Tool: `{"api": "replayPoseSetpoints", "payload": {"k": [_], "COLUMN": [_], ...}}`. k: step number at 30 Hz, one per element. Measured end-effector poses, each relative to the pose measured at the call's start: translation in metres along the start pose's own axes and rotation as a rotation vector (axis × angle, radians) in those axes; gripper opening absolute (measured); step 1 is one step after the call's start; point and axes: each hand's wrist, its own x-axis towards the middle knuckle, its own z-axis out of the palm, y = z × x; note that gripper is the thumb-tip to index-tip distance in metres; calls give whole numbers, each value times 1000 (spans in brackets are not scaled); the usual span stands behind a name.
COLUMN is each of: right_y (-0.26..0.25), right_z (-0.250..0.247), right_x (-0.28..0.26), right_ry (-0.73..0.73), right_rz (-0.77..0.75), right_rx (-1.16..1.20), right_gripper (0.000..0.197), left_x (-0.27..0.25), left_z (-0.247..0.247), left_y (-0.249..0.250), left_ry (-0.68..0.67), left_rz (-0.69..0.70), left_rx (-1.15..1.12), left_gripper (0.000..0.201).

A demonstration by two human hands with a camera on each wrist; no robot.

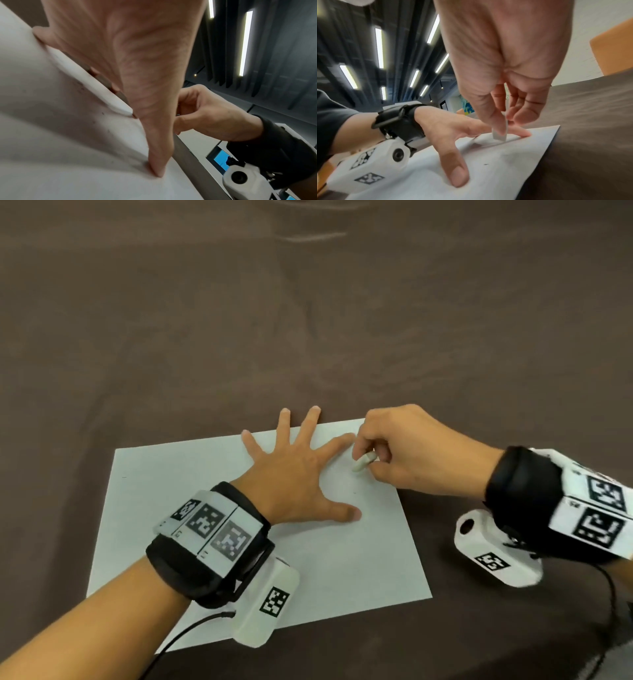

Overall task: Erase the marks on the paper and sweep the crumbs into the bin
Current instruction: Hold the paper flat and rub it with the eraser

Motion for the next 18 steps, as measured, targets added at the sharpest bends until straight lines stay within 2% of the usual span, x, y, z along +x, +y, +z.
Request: {"api": "replayPoseSetpoints", "payload": {"k": [5,9,12,16,18], "right_y": [0,8,12,3,2], "right_z": [3,-2,-5,3,-1], "right_x": [19,26,26,14,19], "right_ry": [-127,-151,-165,-339,-373], "right_rz": [-58,-69,-79,-222,-231], "right_rx": [-86,-53,-124,-176,-179], "right_gripper": [12,8,15,15,16], "left_x": [1,2,2,2,2], "left_z": [2,0,0,1,1], "left_y": [0,0,0,0,0], "left_ry": [8,-5,-15,-15,-22], "left_rz": [3,-7,-7,-3,-1], "left_rx": [-14,25,52,65,70], "left_gripper": [107,110,113,114,114]}}
